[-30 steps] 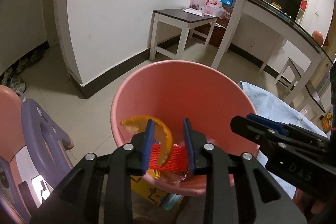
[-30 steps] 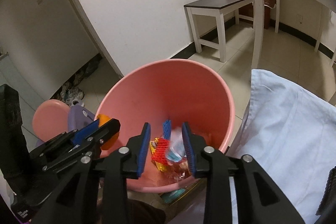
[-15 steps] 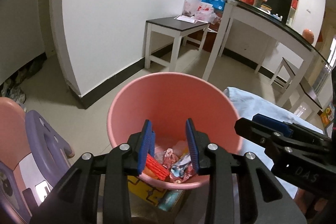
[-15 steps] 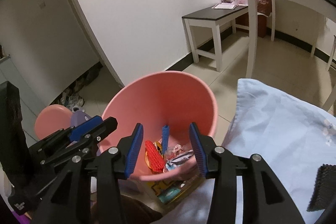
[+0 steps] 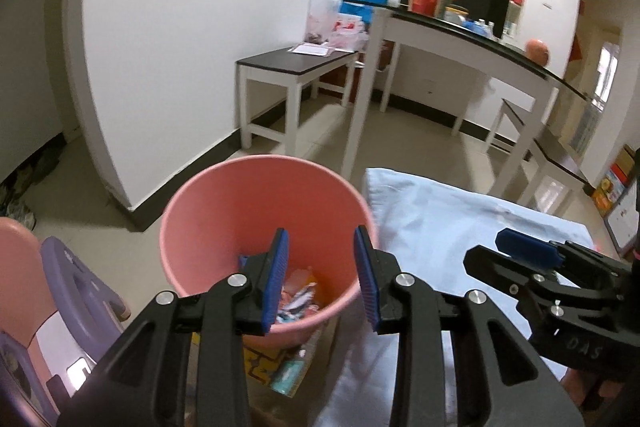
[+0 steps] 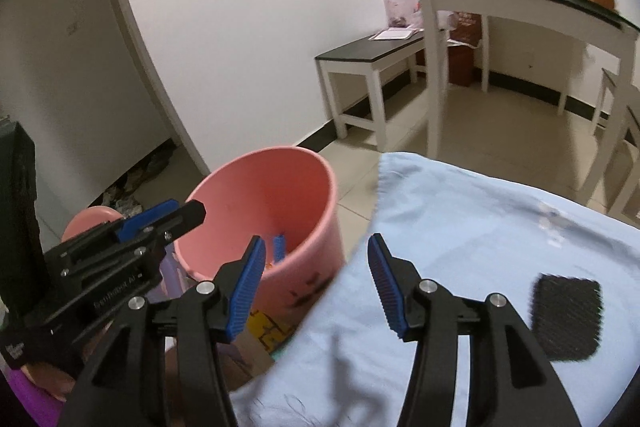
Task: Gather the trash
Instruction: 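Move both grippers back over the table toward the black mesh pad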
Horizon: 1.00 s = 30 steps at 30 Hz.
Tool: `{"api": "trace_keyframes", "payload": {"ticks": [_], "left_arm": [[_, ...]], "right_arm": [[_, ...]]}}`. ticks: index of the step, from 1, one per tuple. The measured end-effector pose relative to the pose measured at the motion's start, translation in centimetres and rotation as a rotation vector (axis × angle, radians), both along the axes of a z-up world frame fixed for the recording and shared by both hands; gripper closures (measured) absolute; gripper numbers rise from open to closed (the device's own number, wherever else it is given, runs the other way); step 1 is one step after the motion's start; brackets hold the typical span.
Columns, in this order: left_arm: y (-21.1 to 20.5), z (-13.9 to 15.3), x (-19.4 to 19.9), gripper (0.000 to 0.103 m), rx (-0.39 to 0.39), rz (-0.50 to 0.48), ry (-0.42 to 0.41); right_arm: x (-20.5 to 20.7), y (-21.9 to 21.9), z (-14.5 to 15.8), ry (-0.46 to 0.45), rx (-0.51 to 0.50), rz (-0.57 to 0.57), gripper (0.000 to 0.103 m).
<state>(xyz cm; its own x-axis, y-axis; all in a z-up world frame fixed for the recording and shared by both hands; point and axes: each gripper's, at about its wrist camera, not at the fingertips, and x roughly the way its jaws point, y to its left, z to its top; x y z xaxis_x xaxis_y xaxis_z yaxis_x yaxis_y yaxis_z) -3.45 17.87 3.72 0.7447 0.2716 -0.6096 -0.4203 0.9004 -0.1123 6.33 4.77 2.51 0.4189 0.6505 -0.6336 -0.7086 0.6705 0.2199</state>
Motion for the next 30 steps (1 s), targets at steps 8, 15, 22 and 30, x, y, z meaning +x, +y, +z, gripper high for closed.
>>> {"api": "trace_keyframes", "payload": {"ticks": [8, 15, 22, 30], "left_arm": [[-5.7, 0.3, 0.9, 0.069, 0.003, -0.171, -0.005], [-10.8, -1.0, 3.0, 0.069, -0.002, -0.336, 0.021], [-14.9, -3.1, 6.1, 0.069, -0.063, -0.446, 0.091], [-19.5, -4.9, 8.9, 0.069, -0.055, -0.585, 0.143]], "right_arm": [[-0.7, -8.5, -0.7, -0.024, -0.043, -0.115, 0.05], [-0.2, -16.6, -2.7, -0.015, -0.095, -0.253, 0.05], [0.8, -22.3, -4.4, 0.023, -0.09, -0.367, 0.05], [1.6, -26.4, -5.5, 0.048, -0.081, -0.445, 0.05]]}}
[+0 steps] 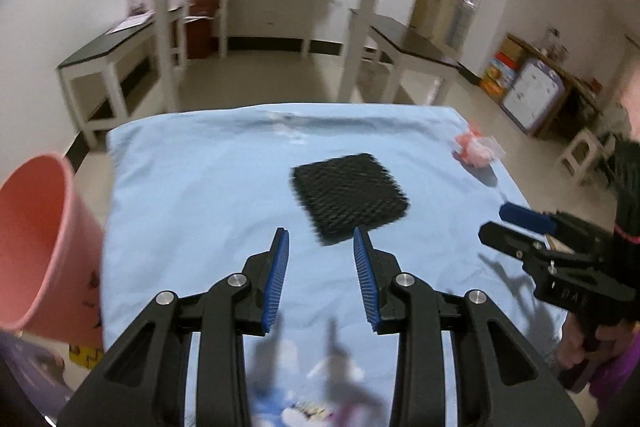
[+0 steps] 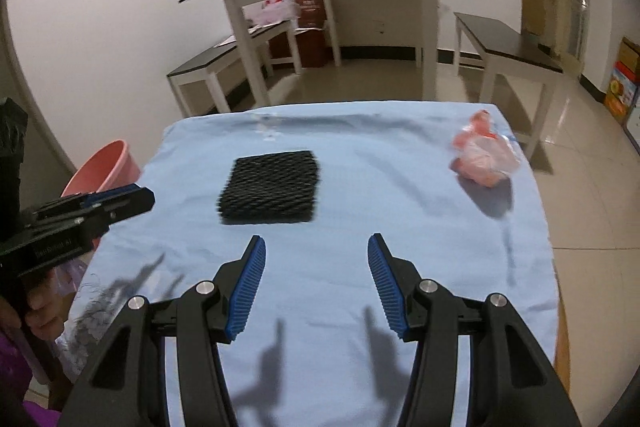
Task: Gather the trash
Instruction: 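Move both grippers back over the table toward the black mesh pad, then grasp the black mesh pad with left gripper while right gripper grasps the clear plastic bag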
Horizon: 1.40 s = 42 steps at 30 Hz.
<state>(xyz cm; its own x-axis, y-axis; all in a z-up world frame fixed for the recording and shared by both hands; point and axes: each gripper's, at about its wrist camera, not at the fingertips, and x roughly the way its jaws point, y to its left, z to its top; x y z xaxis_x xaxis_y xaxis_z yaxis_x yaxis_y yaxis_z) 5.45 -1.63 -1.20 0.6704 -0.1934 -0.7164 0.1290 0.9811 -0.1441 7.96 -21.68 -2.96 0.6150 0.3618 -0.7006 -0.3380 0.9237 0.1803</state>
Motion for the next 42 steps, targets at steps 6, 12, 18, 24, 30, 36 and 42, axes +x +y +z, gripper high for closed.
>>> {"api": "trace_keyframes", "payload": {"ticks": [6, 12, 18, 24, 30, 36, 42], "left_arm": [[-2.9, -0.5, 2.7, 0.069, 0.05, -0.172, -0.012], [-4.4, -2.6, 5.9, 0.069, 0.116, -0.273, 0.025], [-5.0, -5.4, 7.9, 0.069, 0.164, -0.319, 0.066], [-4.9, -5.7, 7.9, 0.069, 0.167, -0.355, 0.051], [-5.4, -6.0, 6.9, 0.069, 0.236, -0.377, 0.003], [-5.4, -5.8, 6.7, 0.091, 0.257, -0.347, -0.026], [-4.4, -5.0, 6.7, 0.094, 0.184, -0.294, -0.014]], "right_arm": [[1.1, -2.3, -0.3, 0.012, 0.019, -0.059, 0.05], [2.2, -3.9, -0.7, 0.022, 0.014, -0.11, 0.05], [3.2, -5.5, -0.7, 0.021, 0.008, -0.16, 0.05], [4.2, -6.8, -0.6, 0.019, 0.02, -0.205, 0.05], [5.2, -8.2, 0.0, -0.005, 0.039, -0.246, 0.049], [6.9, -9.2, 0.7, -0.032, 0.063, -0.262, 0.045], [9.3, -8.7, 0.0, -0.021, 0.028, -0.263, 0.045]]}}
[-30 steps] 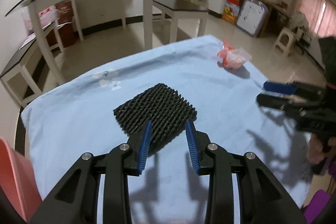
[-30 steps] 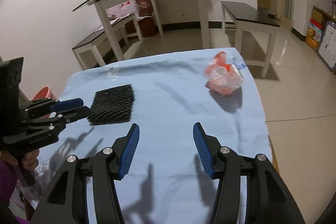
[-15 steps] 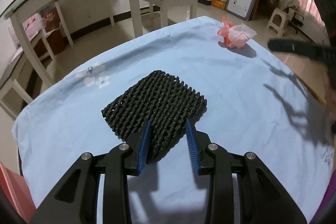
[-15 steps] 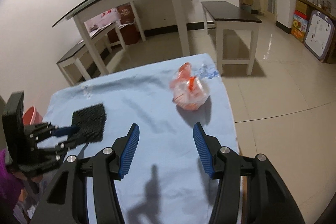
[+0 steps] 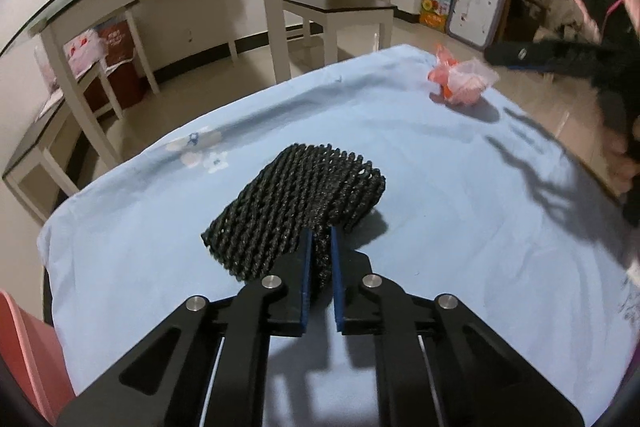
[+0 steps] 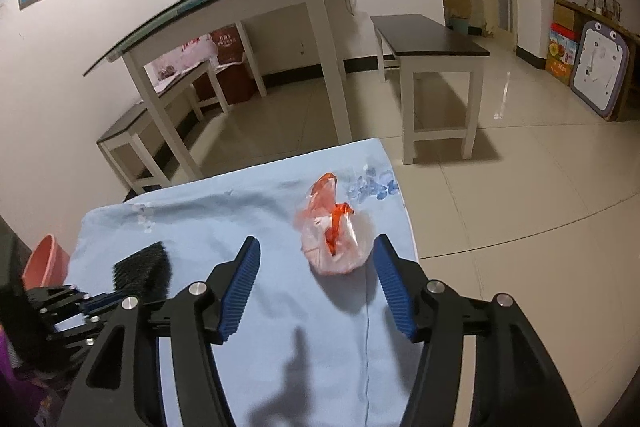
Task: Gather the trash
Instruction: 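Grasp the black mesh pad with left gripper while right gripper grasps the clear plastic bag, then carry the mesh pad and plastic bag over the pink bin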
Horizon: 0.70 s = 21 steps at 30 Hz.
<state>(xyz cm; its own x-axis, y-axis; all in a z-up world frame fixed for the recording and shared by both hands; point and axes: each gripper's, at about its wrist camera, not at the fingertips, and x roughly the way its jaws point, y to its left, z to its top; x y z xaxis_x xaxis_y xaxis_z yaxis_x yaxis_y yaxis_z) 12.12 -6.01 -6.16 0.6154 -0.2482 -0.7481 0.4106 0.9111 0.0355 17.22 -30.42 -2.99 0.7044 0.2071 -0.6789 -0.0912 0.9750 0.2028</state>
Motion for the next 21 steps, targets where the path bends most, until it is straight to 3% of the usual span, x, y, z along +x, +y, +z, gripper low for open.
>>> {"api": "trace_keyframes", "payload": {"ticks": [7, 8, 11, 15, 21], "left_arm": [[2.3, 2.5, -1.1, 0.095, -0.159, 0.095, 0.027], [2.6, 2.8, -1.4, 0.095, -0.174, 0.109, 0.031], [3.0, 3.6, -2.1, 0.095, -0.198, 0.135, 0.025], [3.6, 4.6, -3.4, 0.095, -0.225, 0.172, 0.004], [4.7, 6.1, -4.8, 0.095, -0.264, 0.229, -0.027]], "right_arm": [[2.1, 0.8, -1.9, 0.049, -0.05, -0.004, 0.045], [2.2, 0.8, -2.1, 0.052, -0.049, -0.004, 0.047], [2.6, 1.2, -2.5, 0.066, -0.053, 0.001, 0.069], [2.0, 1.7, -2.5, 0.061, -0.048, 0.013, 0.077], [-0.4, 3.3, -0.6, 0.02, -0.027, 0.055, 0.078]]}}
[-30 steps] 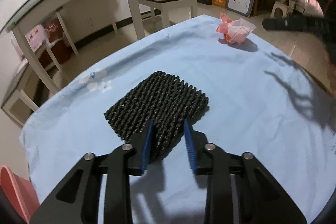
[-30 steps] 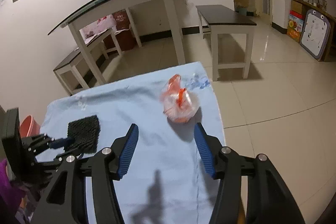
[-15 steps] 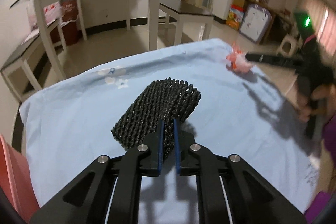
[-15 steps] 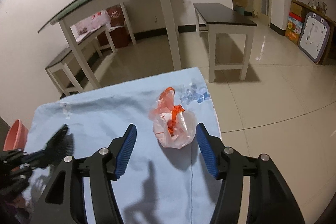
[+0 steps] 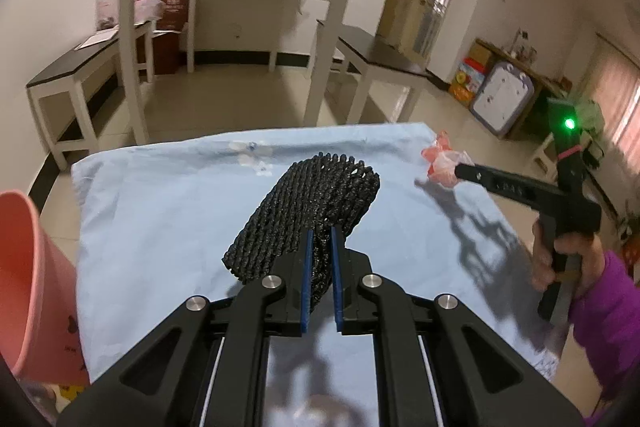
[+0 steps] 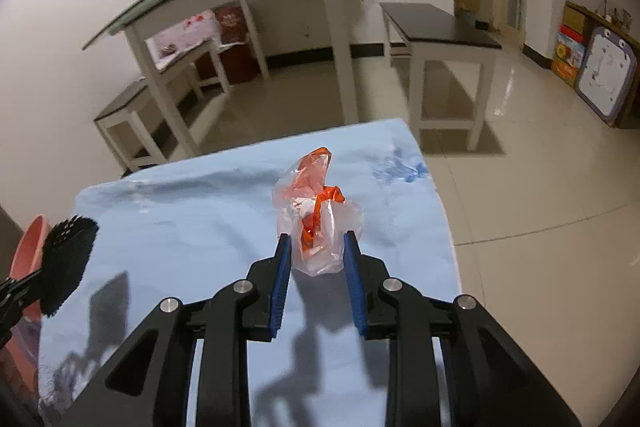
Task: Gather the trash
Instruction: 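Carry the mesh pad and plastic bag over the pink bin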
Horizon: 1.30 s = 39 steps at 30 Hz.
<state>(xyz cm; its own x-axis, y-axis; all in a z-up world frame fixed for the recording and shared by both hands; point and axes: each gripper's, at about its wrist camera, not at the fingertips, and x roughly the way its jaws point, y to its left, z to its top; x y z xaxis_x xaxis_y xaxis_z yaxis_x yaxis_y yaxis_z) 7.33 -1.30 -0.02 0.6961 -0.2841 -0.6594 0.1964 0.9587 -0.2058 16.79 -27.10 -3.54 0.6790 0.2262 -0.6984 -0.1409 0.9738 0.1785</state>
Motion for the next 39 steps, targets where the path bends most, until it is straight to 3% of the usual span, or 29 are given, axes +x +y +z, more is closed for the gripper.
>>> {"api": "trace_keyframes", "payload": {"ticks": [10, 24, 39], "left_arm": [[3.6, 2.7, -3.3, 0.095, -0.047, 0.176, -0.048], [9.8, 5.6, -7.9, 0.095, -0.019, 0.416, -0.129], [17.2, 5.3, -11.0, 0.095, -0.007, 0.628, -0.129]], "right_arm": [[-3.7, 6.9, 4.0, -0.067, 0.047, 0.184, 0.078], [-7.0, 19.2, 6.5, -0.091, 0.083, 0.419, 0.078], [-9.3, 30.3, 7.7, -0.122, 0.045, 0.609, 0.078]]}}
